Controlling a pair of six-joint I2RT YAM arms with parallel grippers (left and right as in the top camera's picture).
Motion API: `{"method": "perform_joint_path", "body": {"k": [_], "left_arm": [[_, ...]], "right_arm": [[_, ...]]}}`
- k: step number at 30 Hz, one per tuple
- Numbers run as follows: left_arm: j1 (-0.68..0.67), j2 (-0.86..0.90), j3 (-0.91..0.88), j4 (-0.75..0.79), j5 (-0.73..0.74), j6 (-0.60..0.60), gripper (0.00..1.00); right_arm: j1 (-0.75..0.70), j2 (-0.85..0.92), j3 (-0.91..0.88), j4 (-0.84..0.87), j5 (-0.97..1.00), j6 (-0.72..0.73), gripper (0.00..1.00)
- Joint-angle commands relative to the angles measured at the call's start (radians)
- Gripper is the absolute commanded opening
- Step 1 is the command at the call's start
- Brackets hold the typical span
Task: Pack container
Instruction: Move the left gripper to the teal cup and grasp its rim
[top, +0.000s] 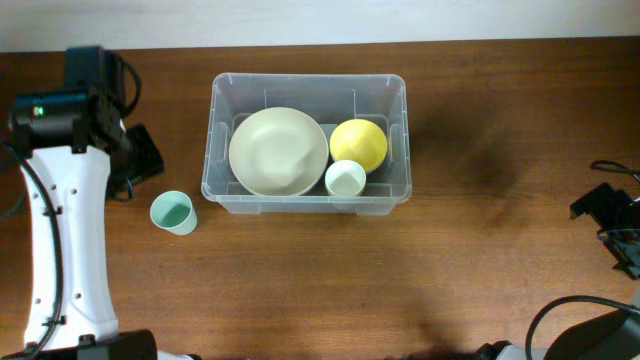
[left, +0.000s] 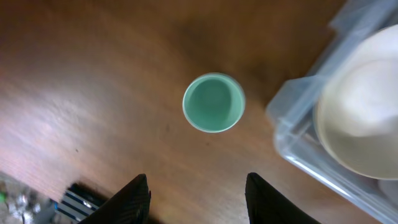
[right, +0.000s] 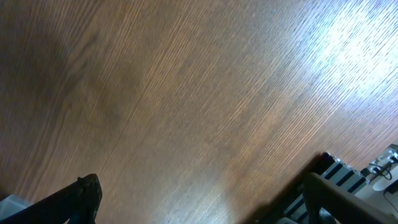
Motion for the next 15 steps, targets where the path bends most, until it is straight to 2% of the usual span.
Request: {"method": "perform_joint_path", "body": {"k": [1, 8, 15], "left_arm": [[0.022, 0.007, -0.143, 0.036, 0.038, -0.040, 0.51], [0.035, 0.007, -0.423, 0.246, 0.087, -0.046, 0.51], [0.102, 0.008, -0.576, 0.327, 0.087, -0.101, 0.50]], "right_arm": [[-0.002, 0.004, -0.002, 0.003, 0.002, 0.012, 0.99], [-0.002, 0.004, -0.002, 0.003, 0.002, 0.012, 0.99], [-0.002, 0.004, -0.002, 0.003, 0.002, 0.012, 0.99]]}}
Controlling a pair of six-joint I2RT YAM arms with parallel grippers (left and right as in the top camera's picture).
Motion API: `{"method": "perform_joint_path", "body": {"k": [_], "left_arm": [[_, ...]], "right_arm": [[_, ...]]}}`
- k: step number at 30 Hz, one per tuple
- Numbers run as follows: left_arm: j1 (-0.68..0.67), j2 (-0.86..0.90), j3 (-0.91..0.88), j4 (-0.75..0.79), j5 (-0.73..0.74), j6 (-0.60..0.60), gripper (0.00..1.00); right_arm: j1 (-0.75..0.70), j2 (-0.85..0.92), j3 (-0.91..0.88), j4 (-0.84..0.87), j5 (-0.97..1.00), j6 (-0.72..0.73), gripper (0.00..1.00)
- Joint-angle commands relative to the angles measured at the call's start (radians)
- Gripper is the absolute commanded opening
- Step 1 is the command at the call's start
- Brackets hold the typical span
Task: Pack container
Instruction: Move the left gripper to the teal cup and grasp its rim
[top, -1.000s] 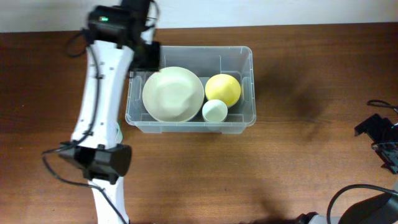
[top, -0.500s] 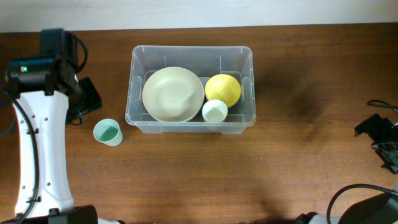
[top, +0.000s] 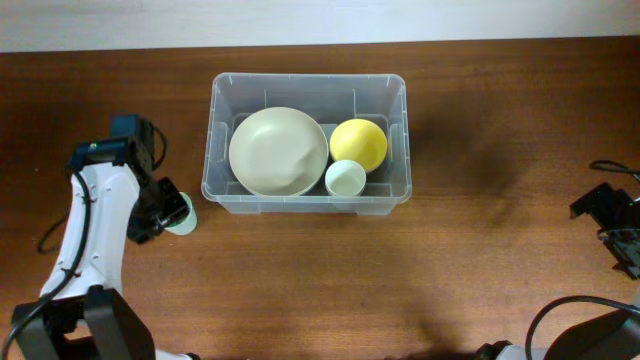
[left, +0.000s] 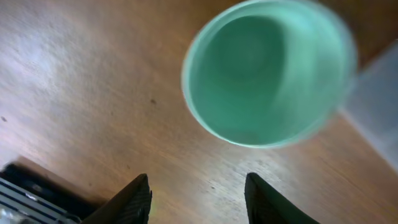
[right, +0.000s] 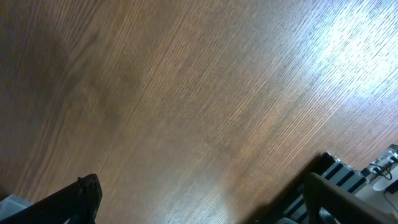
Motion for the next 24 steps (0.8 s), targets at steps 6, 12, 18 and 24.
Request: {"method": "perform_joint_path", "body": {"k": [6, 12, 18, 24], "left_arm": [[0.098, 0.002, -0.074, 0.074, 0.011, -0.030, 0.50], [0.102, 0.002, -0.082, 0.165, 0.025, 0.005, 0.49], [0.102, 0.002, -0.082, 0.220, 0.087, 0.052, 0.49], [0.102, 0.010, -0.083, 0.219, 0.069, 0.053, 0.49]], "right_arm": [[-0.002, 0.004, -0.002, 0.002, 0.002, 0.012, 0.99], [-0.002, 0.004, -0.002, 0.002, 0.002, 0.012, 0.99], [-0.002, 0.004, -0.002, 0.002, 0.002, 0.012, 0.99], [-0.002, 0.004, -0.002, 0.002, 0.002, 0.012, 0.99]]}}
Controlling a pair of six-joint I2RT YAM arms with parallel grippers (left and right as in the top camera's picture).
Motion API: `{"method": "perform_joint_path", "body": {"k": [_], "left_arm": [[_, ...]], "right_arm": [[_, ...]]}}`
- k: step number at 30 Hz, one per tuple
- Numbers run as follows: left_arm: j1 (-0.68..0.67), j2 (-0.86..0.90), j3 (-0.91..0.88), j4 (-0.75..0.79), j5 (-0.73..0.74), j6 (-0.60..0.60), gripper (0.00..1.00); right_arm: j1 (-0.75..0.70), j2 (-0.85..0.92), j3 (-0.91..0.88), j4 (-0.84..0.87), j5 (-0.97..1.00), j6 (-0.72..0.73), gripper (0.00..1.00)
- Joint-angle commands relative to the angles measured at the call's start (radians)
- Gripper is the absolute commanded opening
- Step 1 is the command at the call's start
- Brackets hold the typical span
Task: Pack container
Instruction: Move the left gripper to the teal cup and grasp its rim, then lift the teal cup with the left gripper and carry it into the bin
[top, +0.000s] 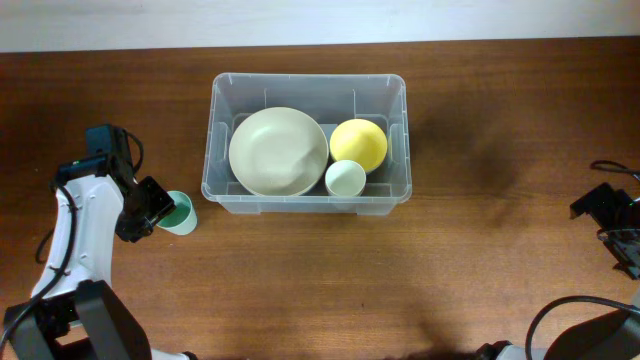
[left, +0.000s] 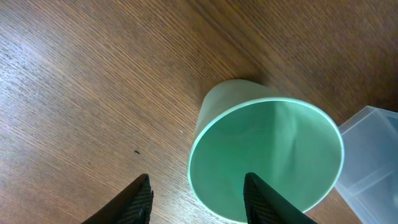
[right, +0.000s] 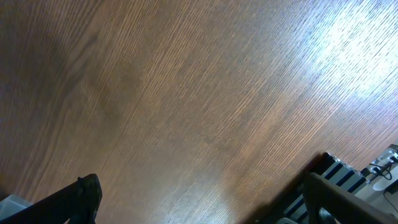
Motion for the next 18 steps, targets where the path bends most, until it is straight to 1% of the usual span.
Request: {"method": "perform_joint_path", "body": {"k": [1, 12, 13, 15, 16, 17, 18], "left_arm": [[0.003, 0.019, -0.010, 0.003, -0.014, 0.024, 0.49], [0.003, 0.079, -0.012, 0.008, -0.003, 0.019, 0.49], [0.003, 0.080, -0.012, 0.010, -0.003, 0.019, 0.48], [0.003, 0.084, -0.012, 0.009, -0.003, 0.019, 0.40], [0.003, 0.086, -0.012, 0.010, -0.003, 0.019, 0.35], [0.003, 0.086, -0.012, 0.010, -0.003, 0.019, 0.25], [0.003, 0.086, -0.012, 0.010, -0.003, 0.019, 0.19]], "right_arm": [[-0.002, 0.004, -0.002, 0.003, 0.002, 0.012, 0.99], [-0.002, 0.004, -0.002, 0.003, 0.002, 0.012, 0.99], [-0.002, 0.004, -0.002, 0.003, 0.002, 0.012, 0.99], [-0.002, 0.004, -0.002, 0.003, 0.002, 0.012, 0.99], [-0.002, 0.004, -0.002, 0.003, 0.002, 0.012, 0.99], [-0.002, 0.004, -0.002, 0.003, 0.002, 0.012, 0.99], [-0.002, 0.004, -0.002, 0.003, 0.002, 0.012, 0.99]]}}
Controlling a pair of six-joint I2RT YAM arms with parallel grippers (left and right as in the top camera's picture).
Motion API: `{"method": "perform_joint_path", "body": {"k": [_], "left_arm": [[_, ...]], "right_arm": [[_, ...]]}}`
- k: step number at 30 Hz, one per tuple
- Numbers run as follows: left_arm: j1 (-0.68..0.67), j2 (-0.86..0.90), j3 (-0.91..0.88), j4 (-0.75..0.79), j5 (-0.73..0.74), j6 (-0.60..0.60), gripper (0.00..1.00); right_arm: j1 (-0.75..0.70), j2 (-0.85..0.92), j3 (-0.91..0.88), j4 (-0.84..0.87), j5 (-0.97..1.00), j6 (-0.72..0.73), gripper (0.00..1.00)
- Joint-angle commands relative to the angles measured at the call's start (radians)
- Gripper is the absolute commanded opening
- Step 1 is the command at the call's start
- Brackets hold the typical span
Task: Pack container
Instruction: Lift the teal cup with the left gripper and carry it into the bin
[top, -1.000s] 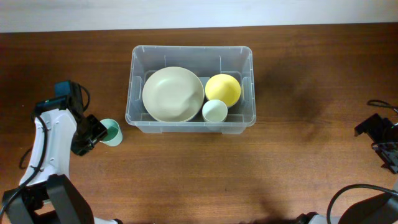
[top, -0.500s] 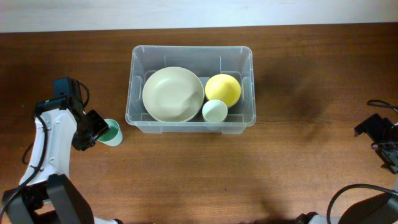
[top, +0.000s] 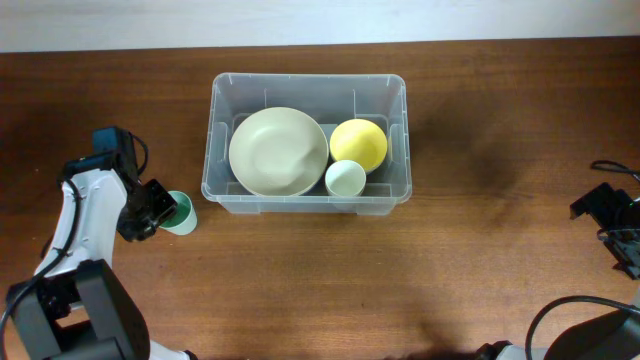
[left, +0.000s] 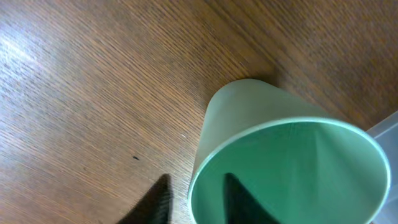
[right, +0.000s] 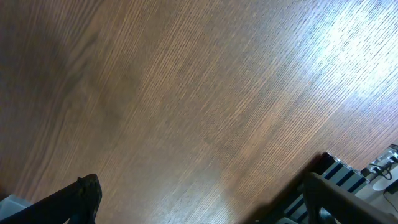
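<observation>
A mint-green cup (top: 182, 213) stands on the table left of the clear plastic container (top: 308, 79). In the left wrist view the cup (left: 273, 137) fills the lower right. My left gripper (left: 196, 190) straddles its near wall, one finger outside and one inside, still slightly apart from the wall. In the container lie a cream bowl (top: 278, 150), a yellow bowl (top: 358, 144) and a small white cup (top: 345, 178). My right gripper (right: 205, 193) is wide open over bare wood at the table's right edge (top: 610, 225).
The container's left wall (top: 209, 150) stands just right of the green cup, and its corner (left: 388, 124) shows in the left wrist view. Dark wooden table (top: 480, 280) all around. A cable lies by the right arm (top: 610, 168).
My left gripper's fingers have drawn closer together and now sit on either side of the green cup's near wall. The cup looms nearer in the wrist view. The right arm has not moved.
My left gripper was first high above the green cup, open. Then it was down close over the cup. Then it sat beside the cup with its jaws wide. Now its jaws are narrower around the rim. The container's contents and the right arm stayed unchanged.
</observation>
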Motion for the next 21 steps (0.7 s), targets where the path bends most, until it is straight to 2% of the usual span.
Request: {"method": "perform_joint_path", "body": {"k": [1, 2, 7, 10, 16, 21], "left_arm": [[0.004, 0.014, -0.011, 0.002, -0.003, 0.012, 0.10], [0.004, 0.014, -0.011, 0.003, -0.003, 0.012, 0.01], [0.042, 0.014, 0.009, 0.045, -0.003, 0.013, 0.01], [0.089, 0.014, 0.080, 0.050, -0.003, 0.013, 0.01], [0.130, -0.007, 0.375, 0.014, 0.027, 0.030, 0.01], [0.061, -0.053, 0.657, -0.007, 0.236, 0.154, 0.01]], "right_arm": [[-0.002, 0.004, -0.002, 0.003, 0.002, 0.011, 0.99], [-0.002, 0.004, -0.002, 0.003, 0.002, 0.011, 0.99], [-0.002, 0.004, -0.002, 0.003, 0.002, 0.011, 0.99], [-0.002, 0.004, -0.002, 0.003, 0.002, 0.011, 0.99], [-0.002, 0.004, -0.002, 0.003, 0.002, 0.011, 0.99], [-0.002, 0.004, -0.002, 0.003, 0.002, 0.011, 0.99]]}}
